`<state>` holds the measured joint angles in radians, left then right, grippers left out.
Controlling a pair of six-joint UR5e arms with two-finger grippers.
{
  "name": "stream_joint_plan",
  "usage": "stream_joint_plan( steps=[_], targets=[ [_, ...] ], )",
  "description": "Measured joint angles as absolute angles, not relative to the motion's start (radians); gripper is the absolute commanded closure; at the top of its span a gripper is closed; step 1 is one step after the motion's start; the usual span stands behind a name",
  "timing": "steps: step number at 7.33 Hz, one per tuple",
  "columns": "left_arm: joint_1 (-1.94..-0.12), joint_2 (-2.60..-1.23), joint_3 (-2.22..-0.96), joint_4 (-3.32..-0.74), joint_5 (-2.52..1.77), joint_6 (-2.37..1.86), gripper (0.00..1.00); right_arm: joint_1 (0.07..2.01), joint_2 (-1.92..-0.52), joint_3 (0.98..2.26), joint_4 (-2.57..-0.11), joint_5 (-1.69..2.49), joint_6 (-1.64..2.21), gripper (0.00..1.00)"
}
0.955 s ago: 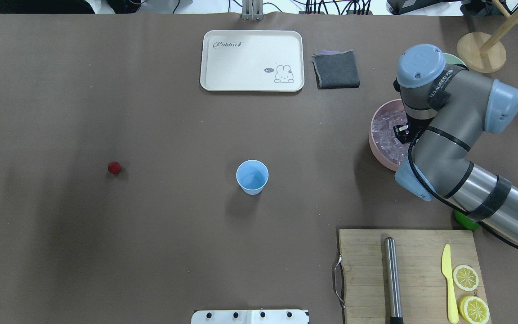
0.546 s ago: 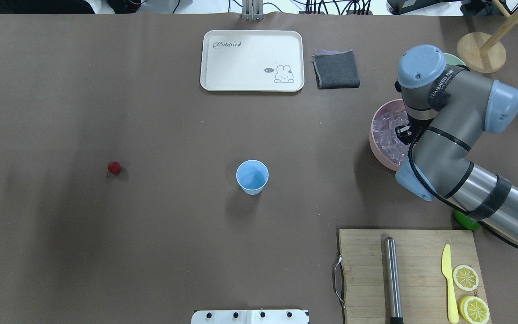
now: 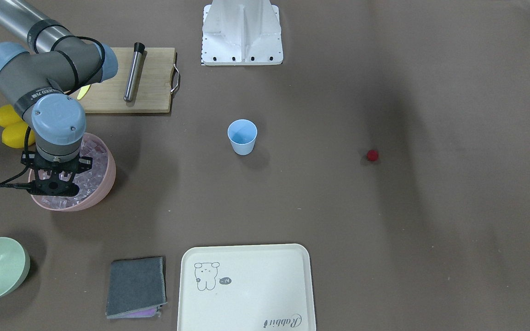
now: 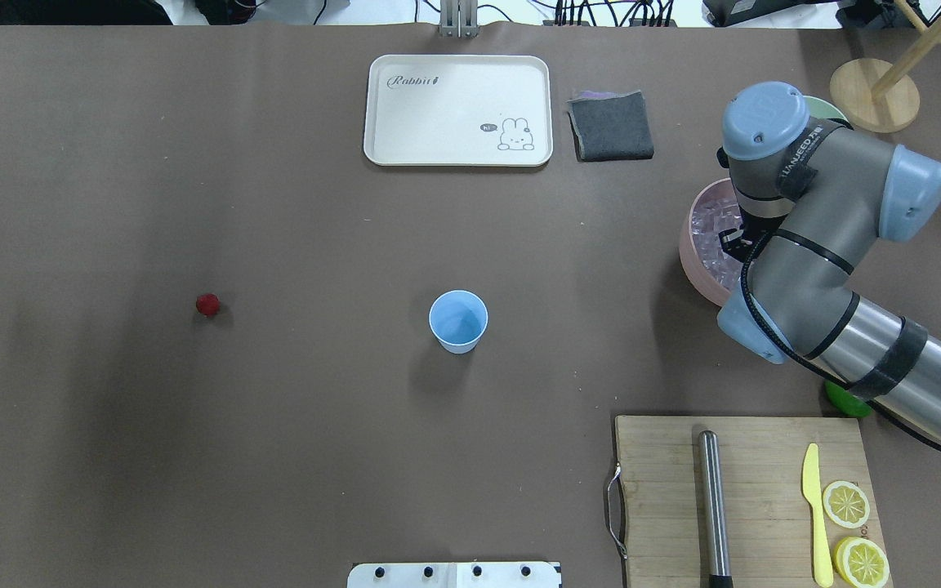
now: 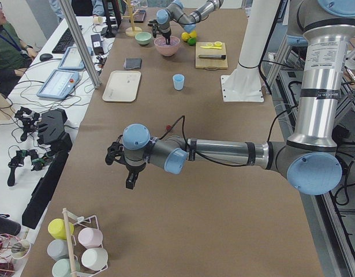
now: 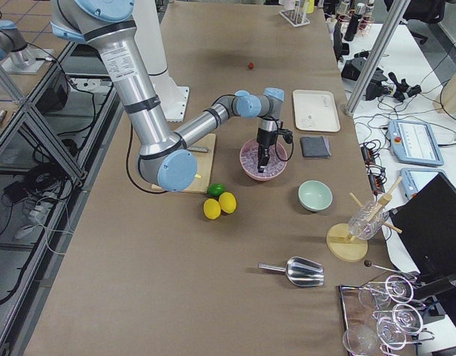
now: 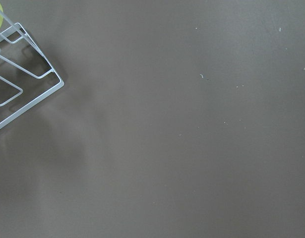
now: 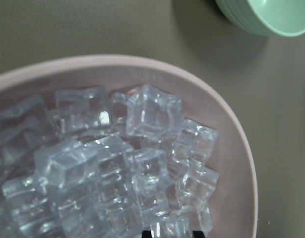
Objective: Put ice and strawberries in cup
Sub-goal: 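Lower the right gripper into the bowl and grasp an ice cube, then lift the ice cube and carry it over the blue cup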
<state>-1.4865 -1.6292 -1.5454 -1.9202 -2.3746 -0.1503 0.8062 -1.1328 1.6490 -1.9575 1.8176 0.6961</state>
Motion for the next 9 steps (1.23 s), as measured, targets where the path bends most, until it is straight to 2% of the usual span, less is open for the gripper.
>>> stream_joint_plan(
  steps=[5,9],
  targets=[
    [-1.486,-1.661,-1.507,-1.922,-2.375,-0.150,0.02,0.848,-1.112,1.673,-2.000,1.835,0.667,1.00],
    [-1.486,-1.668,-1.505,-1.919,-2.375,-0.150,0.02,0.912,-1.081,1.810,-2.017,1.996,0.668,1.00]
  ],
)
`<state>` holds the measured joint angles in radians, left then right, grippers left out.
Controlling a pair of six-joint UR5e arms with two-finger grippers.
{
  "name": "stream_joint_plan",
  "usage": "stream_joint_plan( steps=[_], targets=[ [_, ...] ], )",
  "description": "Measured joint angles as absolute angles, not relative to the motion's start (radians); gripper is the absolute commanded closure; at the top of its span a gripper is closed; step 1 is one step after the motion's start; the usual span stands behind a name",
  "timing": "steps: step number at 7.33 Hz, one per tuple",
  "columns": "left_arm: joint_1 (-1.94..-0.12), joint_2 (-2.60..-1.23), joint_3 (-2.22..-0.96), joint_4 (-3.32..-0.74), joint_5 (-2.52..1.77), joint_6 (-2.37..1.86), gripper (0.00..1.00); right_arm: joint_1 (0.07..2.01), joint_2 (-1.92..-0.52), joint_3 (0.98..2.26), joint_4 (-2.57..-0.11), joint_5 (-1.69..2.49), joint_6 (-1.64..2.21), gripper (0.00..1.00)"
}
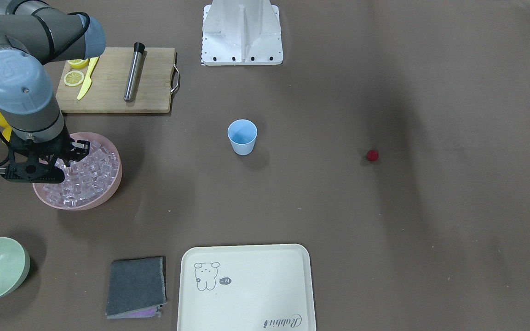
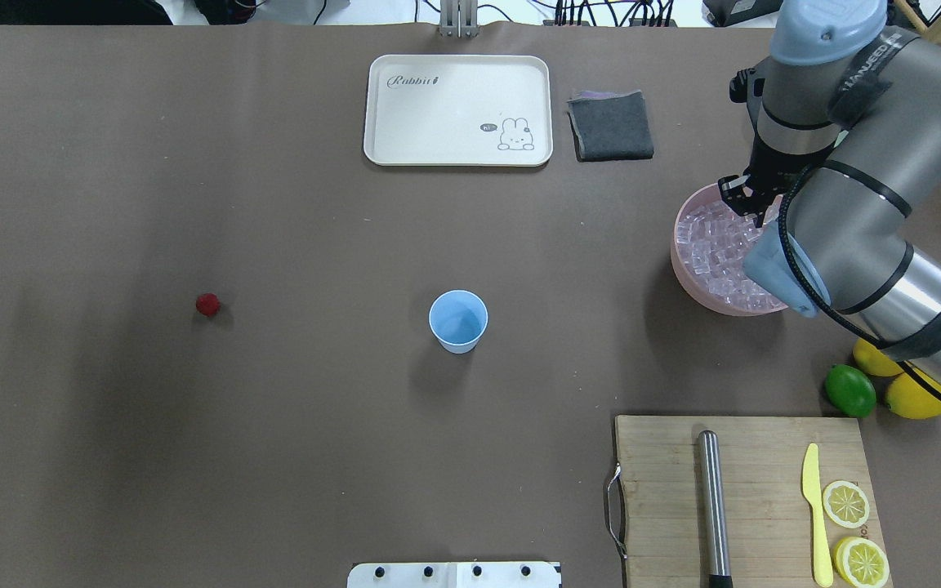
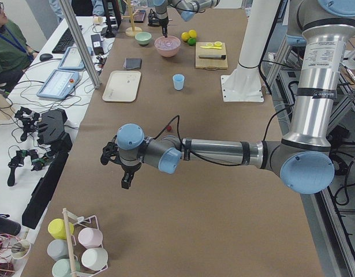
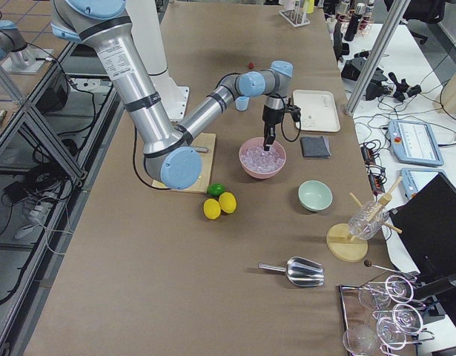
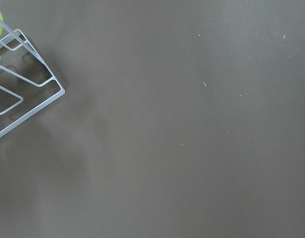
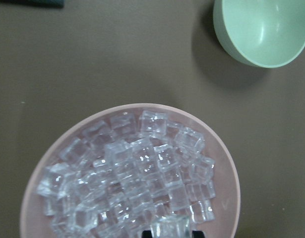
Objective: Put ice and strawberries in cup
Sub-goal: 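Lift the ice cube and carry it over the blue cup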
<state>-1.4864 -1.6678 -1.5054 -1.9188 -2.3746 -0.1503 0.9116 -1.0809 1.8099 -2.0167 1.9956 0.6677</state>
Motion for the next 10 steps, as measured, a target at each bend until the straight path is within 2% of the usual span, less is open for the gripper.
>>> stream_joint_plan(
  steps=[3,6,10],
  targets=[
    [-1.486,-1.669,-1.505,-1.920,-2.375,-0.150,0.02,0.895,-1.070,1.816,-1.750,2.098,0.899,1.00],
    [-1.486,-1.669,-1.505,-1.918,-2.375,-0.152,0.02,0.789,-1.042,1.783,-1.465,2.120,1.176,1.00],
    [-1.486,-1.668,-1.505,-1.917,-2.375,-0.155,0.02,0.638,-0.951,1.780,-1.384,2.067,1.344,1.00]
  ],
)
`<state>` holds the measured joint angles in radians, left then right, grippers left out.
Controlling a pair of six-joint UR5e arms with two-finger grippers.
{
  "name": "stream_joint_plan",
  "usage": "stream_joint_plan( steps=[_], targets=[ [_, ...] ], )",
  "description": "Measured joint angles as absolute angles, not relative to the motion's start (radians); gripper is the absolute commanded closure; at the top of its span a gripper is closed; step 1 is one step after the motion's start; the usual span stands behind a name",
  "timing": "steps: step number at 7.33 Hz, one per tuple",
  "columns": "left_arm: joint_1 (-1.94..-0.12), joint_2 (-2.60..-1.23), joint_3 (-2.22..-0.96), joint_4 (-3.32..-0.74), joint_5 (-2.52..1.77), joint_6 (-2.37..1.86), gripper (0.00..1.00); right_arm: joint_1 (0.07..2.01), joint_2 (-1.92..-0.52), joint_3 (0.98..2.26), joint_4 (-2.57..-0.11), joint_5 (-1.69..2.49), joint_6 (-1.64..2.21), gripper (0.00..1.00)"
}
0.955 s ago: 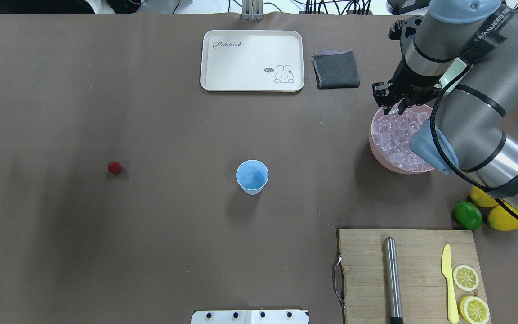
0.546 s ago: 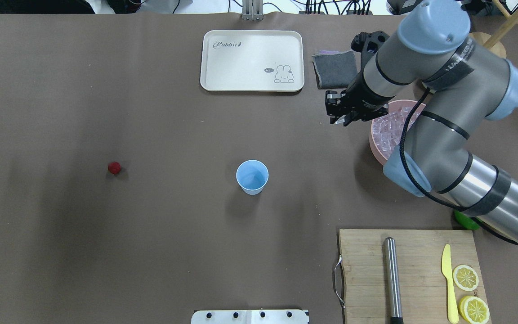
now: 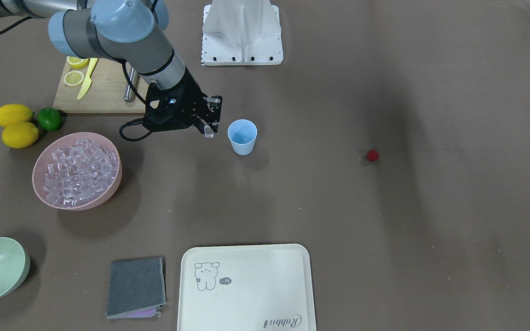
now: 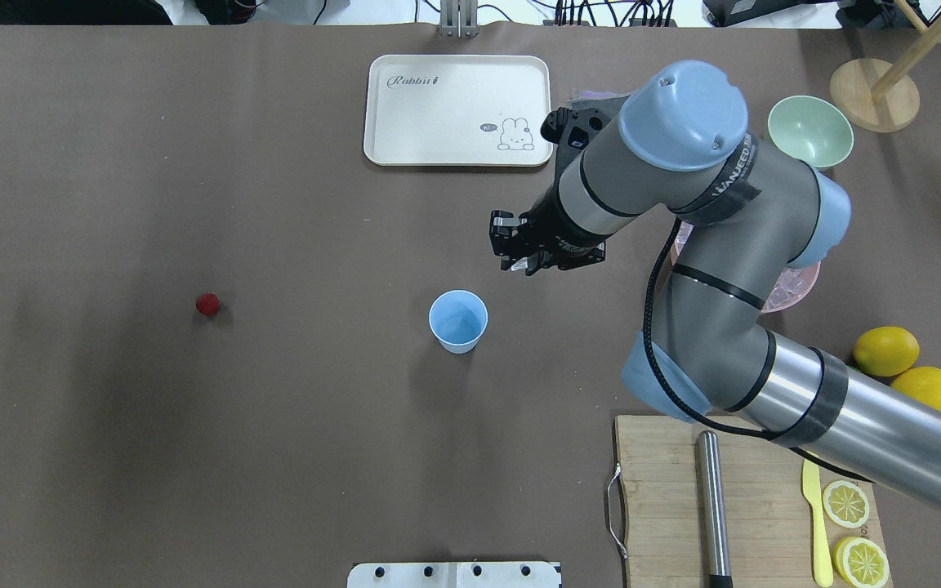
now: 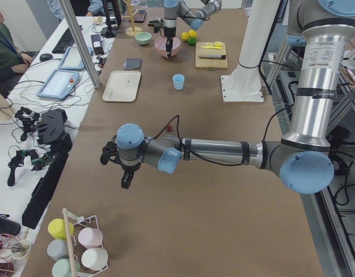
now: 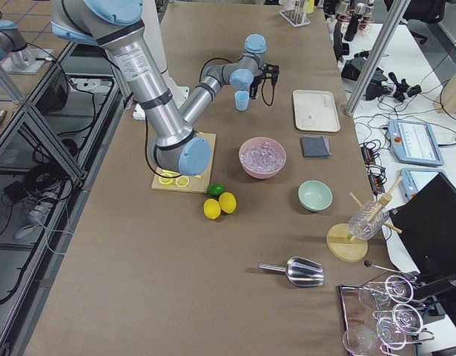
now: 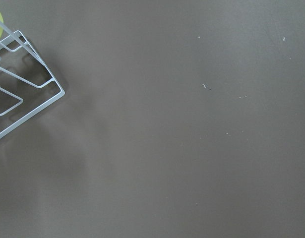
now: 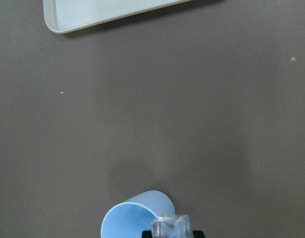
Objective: Put ice and strawberries in cup
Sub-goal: 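Lift the ice cube and carry it over the blue cup, then open the right gripper to drop the ice cube into the cup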
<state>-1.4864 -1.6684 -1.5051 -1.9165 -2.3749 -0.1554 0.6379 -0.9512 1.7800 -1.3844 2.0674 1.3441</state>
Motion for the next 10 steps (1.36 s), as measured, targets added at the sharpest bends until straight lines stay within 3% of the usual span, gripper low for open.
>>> stream_joint_plan(
  steps=[10],
  targets=[
    [-1.486,-1.667,-1.492,-1.916,-2.375,-0.150,0.02,0.510,-0.896,1.706,-1.382,1.945,1.377,1.00]
  ],
)
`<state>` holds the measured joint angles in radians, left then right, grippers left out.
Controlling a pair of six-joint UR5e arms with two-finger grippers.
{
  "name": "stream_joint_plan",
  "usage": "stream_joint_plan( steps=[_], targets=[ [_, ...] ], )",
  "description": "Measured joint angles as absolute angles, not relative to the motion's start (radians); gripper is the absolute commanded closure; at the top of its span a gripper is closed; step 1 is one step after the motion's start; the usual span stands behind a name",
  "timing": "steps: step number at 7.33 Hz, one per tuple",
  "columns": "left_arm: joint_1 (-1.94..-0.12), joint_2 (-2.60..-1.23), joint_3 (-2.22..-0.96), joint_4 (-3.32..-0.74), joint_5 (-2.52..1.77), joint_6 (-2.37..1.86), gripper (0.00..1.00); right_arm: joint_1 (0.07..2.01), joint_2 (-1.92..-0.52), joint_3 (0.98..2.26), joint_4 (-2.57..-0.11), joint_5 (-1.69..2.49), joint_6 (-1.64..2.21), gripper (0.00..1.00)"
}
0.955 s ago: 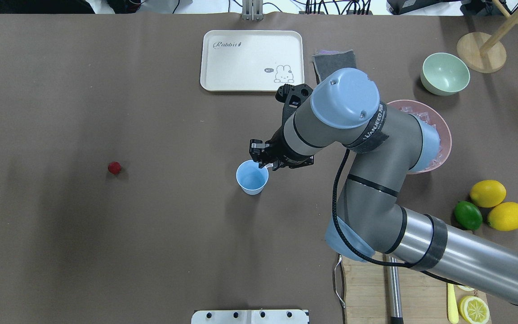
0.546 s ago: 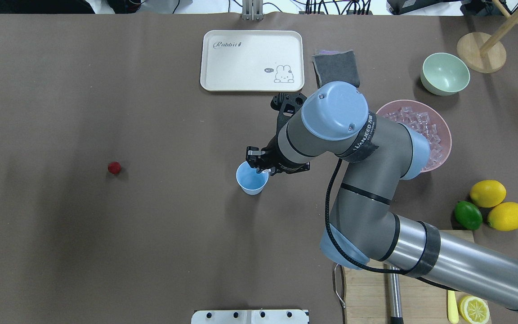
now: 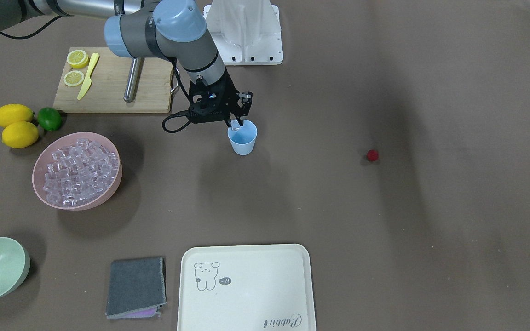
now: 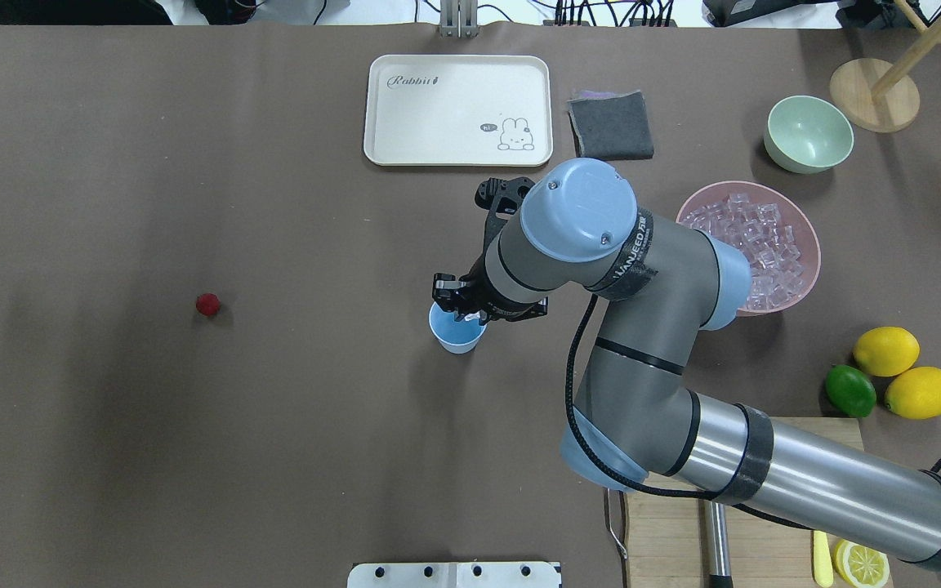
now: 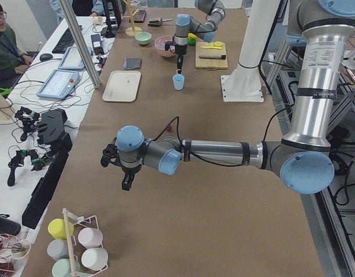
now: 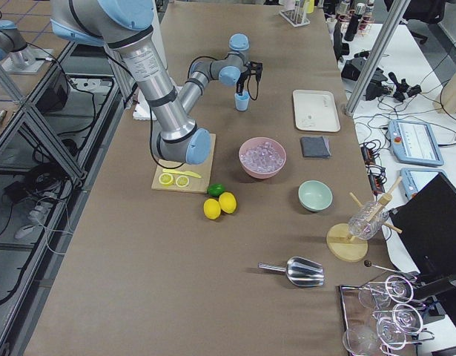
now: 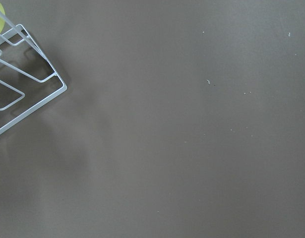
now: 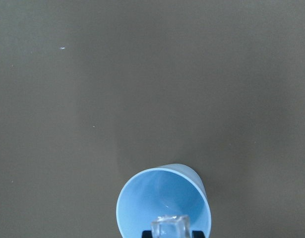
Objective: Put ice and strawberries in cup
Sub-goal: 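Open the right gripper to drop the ice cube into the cup, then move the right gripper back over the pink ice bowl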
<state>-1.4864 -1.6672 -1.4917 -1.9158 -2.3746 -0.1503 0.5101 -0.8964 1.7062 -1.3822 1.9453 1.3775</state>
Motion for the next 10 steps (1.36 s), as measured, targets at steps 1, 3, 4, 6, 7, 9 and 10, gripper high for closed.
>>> stream_joint_plan(
  steps=[1,3,4,6,7,9,10],
  targets=[
    [-1.486,-1.668,-1.488,-1.916,-2.375,-0.150,0.02,0.508,-0.890,1.701,-1.382,1.945,1.378,0.62],
    [-1.486,-1.672,-1.479,-1.916,-2.375,-0.150,0.02,0.507,-0.868,1.679,-1.382,1.941,1.381,0.02],
    [-1.486,-1.674,-1.476,-1.916,-2.375,-0.150,0.02,0.506,-0.863,1.670,-1.382,1.940,1.383,0.01],
    [-1.486,-1.675,-1.475,-1.916,-2.375,-0.150,0.02,0.509,-0.861,1.672,-1.382,1.944,1.386,0.01],
    [-1.487,-1.674,-1.476,-1.916,-2.375,-0.150,0.02,0.516,-0.863,1.687,-1.382,1.965,1.387,0.01],
    [-1.488,-1.674,-1.483,-1.917,-2.379,-0.151,0.02,0.583,-0.909,1.765,-1.391,2.084,1.385,0.01],
    [-1.488,-1.675,-1.485,-1.917,-2.380,-0.151,0.02,0.633,-0.959,1.812,-1.392,2.151,1.373,0.01]
  ],
)
